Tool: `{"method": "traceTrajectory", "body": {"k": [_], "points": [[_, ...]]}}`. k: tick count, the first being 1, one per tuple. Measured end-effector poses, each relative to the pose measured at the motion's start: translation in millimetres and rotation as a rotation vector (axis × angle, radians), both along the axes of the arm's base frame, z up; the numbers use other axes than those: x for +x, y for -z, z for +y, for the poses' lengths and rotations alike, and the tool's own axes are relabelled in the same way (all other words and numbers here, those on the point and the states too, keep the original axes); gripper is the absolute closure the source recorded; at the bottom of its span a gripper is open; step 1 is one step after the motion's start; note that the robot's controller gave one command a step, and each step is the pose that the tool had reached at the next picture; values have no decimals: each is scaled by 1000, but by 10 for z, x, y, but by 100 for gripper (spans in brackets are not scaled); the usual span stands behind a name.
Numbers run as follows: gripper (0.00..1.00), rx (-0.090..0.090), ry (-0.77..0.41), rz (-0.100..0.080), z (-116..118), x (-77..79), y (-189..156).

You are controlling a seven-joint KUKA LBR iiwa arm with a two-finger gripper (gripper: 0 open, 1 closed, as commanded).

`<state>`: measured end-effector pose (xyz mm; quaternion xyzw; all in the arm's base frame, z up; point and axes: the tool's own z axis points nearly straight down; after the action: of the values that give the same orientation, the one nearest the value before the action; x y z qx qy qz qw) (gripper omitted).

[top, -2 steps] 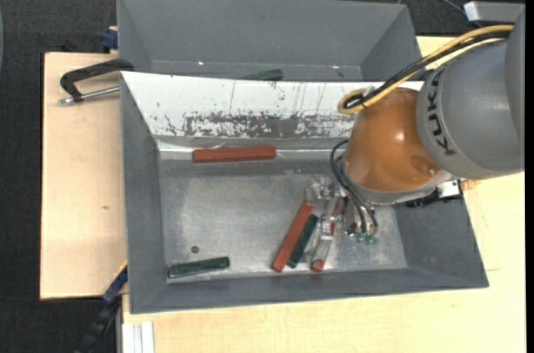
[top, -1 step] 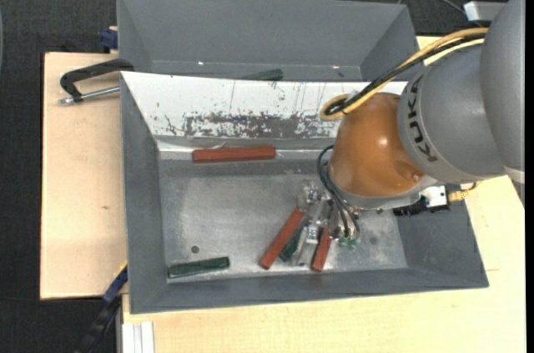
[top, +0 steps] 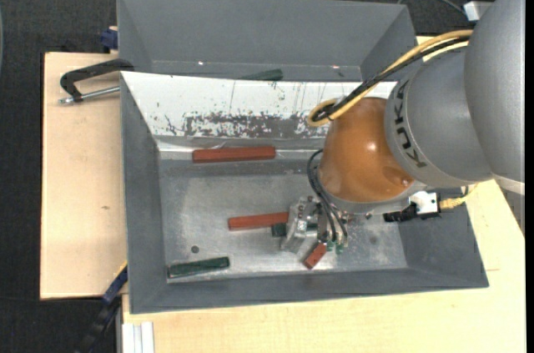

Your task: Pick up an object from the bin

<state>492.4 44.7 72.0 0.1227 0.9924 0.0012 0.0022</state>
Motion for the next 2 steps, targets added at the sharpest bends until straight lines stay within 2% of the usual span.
{"method": "traceTrajectory", "body": {"k": [1,2], "points": [[0,0,0,3,2,-12,13],[0,0,0,3,1,-11,13]]}}
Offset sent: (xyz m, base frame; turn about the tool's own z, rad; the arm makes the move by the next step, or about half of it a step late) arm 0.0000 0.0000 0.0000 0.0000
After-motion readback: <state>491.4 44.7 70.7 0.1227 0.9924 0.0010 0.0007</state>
